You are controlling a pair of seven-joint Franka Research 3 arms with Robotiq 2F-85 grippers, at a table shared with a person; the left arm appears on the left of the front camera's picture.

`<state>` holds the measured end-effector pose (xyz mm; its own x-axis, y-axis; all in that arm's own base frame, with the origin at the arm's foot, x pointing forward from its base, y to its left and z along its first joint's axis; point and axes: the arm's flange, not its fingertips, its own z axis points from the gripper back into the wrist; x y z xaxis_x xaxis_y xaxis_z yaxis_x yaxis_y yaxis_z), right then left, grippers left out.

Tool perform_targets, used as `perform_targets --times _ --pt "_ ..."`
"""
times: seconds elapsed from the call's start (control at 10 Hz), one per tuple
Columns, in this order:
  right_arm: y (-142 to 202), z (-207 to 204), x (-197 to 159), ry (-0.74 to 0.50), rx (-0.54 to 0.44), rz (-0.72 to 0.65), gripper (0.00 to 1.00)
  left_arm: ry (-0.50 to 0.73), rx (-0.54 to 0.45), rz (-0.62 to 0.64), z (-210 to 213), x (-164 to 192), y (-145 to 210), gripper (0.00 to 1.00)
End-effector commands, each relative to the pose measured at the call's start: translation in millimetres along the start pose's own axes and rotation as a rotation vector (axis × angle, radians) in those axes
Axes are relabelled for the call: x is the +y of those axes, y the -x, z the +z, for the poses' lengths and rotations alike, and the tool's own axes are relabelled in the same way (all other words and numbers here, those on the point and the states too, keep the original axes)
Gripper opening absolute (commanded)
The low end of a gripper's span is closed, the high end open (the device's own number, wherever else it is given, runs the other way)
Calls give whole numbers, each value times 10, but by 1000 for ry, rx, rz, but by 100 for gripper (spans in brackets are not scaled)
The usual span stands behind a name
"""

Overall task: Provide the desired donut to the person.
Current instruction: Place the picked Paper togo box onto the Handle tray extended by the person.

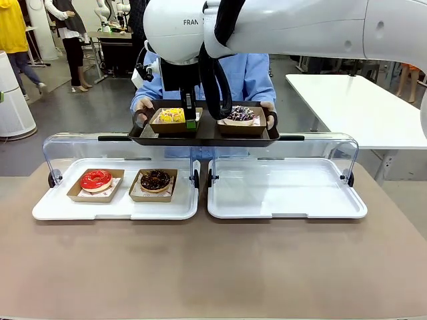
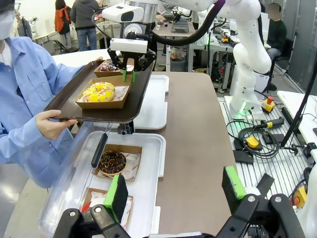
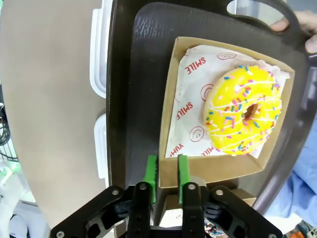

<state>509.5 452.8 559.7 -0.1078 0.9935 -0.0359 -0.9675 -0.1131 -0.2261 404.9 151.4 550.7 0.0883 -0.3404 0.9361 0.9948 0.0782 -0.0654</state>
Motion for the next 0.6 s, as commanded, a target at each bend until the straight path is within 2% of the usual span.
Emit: perform_targets --times 0.0,0.1,0.2,0.3,0.4,0.5 --pt "64 9 51 -11 -35 10 100 0 -6 -4 16 -21 -6 100" --pt "66 16 46 -11 -31 7 100 0 -6 -4 16 -21 -6 100" --pt "68 18 55 -13 -30 8 85 0 -6 -4 16 -21 -6 100" --pt "73 15 67 -17 -30 11 95 0 -6 -4 16 -21 -6 100" --pt "75 15 67 -18 -32 12 100 0 -6 -4 16 -21 -6 100" --pt "81 21 65 -22 -32 12 100 0 -6 -4 16 -21 -6 100"
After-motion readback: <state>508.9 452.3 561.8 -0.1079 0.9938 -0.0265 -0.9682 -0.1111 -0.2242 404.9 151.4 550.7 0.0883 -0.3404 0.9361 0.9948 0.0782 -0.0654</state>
